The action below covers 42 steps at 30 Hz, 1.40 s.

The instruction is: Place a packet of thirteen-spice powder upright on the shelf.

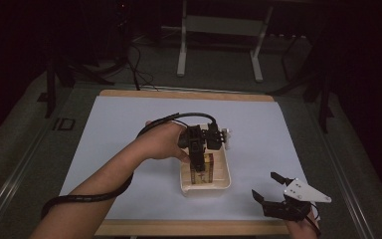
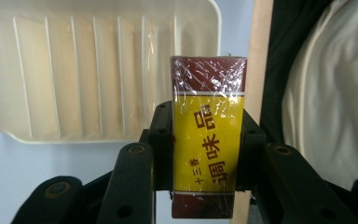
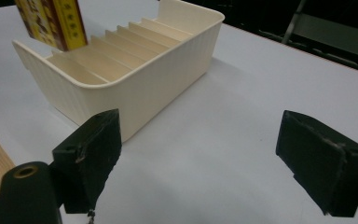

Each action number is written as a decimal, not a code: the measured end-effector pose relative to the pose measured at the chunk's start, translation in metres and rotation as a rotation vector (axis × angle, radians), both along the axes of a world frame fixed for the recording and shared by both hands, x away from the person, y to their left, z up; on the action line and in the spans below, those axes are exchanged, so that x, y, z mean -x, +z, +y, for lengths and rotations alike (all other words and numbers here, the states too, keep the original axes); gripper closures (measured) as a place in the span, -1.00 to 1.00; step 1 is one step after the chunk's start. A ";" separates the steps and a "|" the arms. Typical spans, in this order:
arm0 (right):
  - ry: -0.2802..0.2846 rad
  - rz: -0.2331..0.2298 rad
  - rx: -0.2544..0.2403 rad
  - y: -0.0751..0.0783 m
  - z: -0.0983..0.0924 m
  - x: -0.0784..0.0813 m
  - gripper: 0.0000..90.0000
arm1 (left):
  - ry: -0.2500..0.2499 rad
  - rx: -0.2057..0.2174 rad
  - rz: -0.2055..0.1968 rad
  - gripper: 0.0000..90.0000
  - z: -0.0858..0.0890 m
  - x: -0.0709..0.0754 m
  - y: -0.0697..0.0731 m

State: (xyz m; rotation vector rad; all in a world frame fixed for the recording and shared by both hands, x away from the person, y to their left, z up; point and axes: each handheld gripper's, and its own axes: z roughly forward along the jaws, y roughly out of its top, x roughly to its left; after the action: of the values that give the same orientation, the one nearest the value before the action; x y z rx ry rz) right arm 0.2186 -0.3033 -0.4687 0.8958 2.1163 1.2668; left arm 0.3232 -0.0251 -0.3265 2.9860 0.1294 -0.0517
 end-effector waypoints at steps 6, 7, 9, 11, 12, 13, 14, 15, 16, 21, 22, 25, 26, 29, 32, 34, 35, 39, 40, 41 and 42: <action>0.003 -0.001 0.000 0.000 0.000 0.000 -0.68 | -0.015 -0.003 0.005 0.50 -0.004 -0.002 -0.008; 0.003 -0.001 0.000 0.000 0.000 0.000 -0.68 | -0.017 -0.005 0.000 0.50 -0.005 -0.002 -0.009; 0.003 -0.001 0.000 0.000 0.000 0.000 -0.68 | -0.015 -0.002 0.012 0.50 -0.006 -0.002 -0.010; 0.004 -0.001 0.000 0.000 0.000 0.000 -0.69 | -0.021 -0.002 0.021 0.50 -0.007 -0.002 -0.012; 0.005 -0.001 0.000 0.000 0.000 0.000 -0.68 | -0.026 -0.003 0.022 0.50 -0.007 -0.001 -0.013; 0.004 -0.002 -0.001 0.000 0.000 0.000 -0.68 | -0.025 -0.005 0.023 0.50 -0.008 -0.001 -0.014; 0.005 -0.002 -0.001 0.000 0.000 0.000 -0.68 | -0.028 -0.005 0.026 0.50 -0.009 -0.001 -0.015; 0.005 -0.002 0.000 0.000 0.000 0.000 -0.68 | -0.034 -0.007 0.025 0.50 -0.009 -0.001 -0.016; 0.005 -0.002 0.000 0.000 0.000 0.000 -0.68 | -0.029 -0.003 0.024 0.50 -0.010 -0.001 -0.017; 0.004 0.000 -0.001 0.000 0.000 0.000 -0.68 | -0.041 -0.018 0.036 0.50 -0.013 -0.002 -0.029; 0.004 0.000 -0.001 0.000 0.000 0.000 -0.68 | -0.041 -0.018 0.036 0.50 -0.013 -0.002 -0.029; 0.004 0.001 -0.002 0.000 0.000 0.000 -0.68 | -0.042 -0.034 0.036 0.50 -0.016 -0.002 -0.042; 0.004 0.001 -0.002 0.000 0.000 0.000 -0.68 | -0.040 -0.040 0.032 0.50 -0.017 -0.002 -0.044; 0.005 0.002 -0.003 0.000 0.000 0.000 -0.68 | -0.003 -0.050 0.023 0.50 -0.020 -0.001 -0.051; 0.005 0.000 -0.001 0.000 0.000 0.000 -0.68 | -0.020 -0.061 0.026 0.50 -0.022 0.001 -0.058; 0.006 0.000 -0.001 0.000 0.000 0.000 -0.68 | -0.023 -0.066 0.019 0.50 -0.023 0.002 -0.063; 0.006 0.000 -0.001 0.000 0.000 0.000 -0.68 | -0.021 -0.068 0.020 0.49 -0.023 0.002 -0.065; 0.007 0.001 0.000 0.000 0.000 0.000 -0.68 | -0.014 -0.056 0.027 0.49 -0.022 0.001 -0.070; 0.007 0.001 0.000 0.000 0.000 0.000 -0.68 | -0.018 -0.053 0.024 0.49 -0.022 0.001 -0.072; 0.007 0.002 0.000 0.000 0.000 0.000 -0.68 | -0.019 -0.048 0.023 0.49 -0.022 0.001 -0.073; 0.007 0.003 -0.001 0.000 0.000 0.000 -0.68 | -0.020 -0.045 0.028 0.49 -0.021 0.000 -0.075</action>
State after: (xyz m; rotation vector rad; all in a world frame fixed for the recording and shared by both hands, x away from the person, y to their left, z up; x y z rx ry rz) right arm 0.2184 -0.3036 -0.4689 0.8924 2.1229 1.2709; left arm 0.3228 -0.0465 -0.4014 3.0329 0.1053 -0.0943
